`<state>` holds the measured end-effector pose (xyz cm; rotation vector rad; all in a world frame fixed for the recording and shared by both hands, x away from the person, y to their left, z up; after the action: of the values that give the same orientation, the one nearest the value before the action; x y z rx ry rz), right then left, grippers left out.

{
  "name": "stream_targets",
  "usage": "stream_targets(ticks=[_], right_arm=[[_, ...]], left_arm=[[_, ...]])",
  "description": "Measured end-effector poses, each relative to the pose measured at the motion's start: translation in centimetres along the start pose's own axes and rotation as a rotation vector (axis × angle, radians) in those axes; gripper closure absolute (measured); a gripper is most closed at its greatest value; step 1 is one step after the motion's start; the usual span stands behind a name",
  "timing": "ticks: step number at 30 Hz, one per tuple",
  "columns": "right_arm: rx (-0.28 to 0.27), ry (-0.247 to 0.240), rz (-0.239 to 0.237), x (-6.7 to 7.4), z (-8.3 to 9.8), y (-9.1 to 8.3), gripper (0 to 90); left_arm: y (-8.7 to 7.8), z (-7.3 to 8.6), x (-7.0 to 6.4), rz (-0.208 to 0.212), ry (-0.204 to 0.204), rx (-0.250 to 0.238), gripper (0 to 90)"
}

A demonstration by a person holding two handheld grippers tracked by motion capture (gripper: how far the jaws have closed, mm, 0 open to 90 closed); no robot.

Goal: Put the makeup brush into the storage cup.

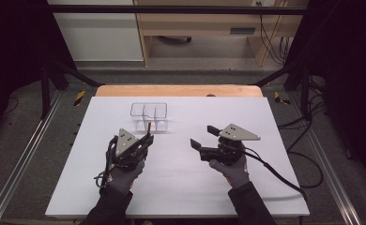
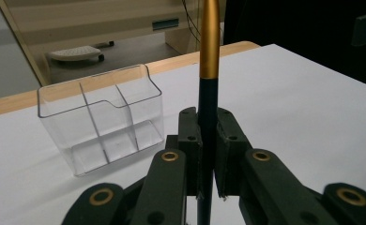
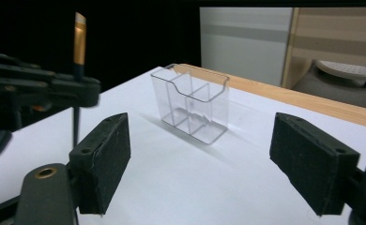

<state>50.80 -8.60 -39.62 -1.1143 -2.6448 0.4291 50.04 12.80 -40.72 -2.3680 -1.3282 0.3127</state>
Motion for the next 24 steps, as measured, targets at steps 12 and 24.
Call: stream_targets(ticks=[12,24], right_arm=[[0.047,-0.021,0.067,-2.4,2.0,-2.4,16.7],[0.058,-0.009,0.104,-3.7,3.4,-4.6,15.6]], left_arm=[[-0.8,-1.2,2.1,-0.029,-0.016,-0.018,81.9],[-1.4,-2.9,3.6,-0.062,-0.002,-0.04,81.9]])
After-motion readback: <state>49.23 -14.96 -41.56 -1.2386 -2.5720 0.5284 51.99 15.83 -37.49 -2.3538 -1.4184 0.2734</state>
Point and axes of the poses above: each handheld gripper's, and its own axes: y roughly forward along the jaws, z roughly out of its underside, x roughly to its left, the point moved 8 cm from there along y, roughly forward along the jaws, and after that the axes turned 6 degrees about x, right-handed, at the moved point
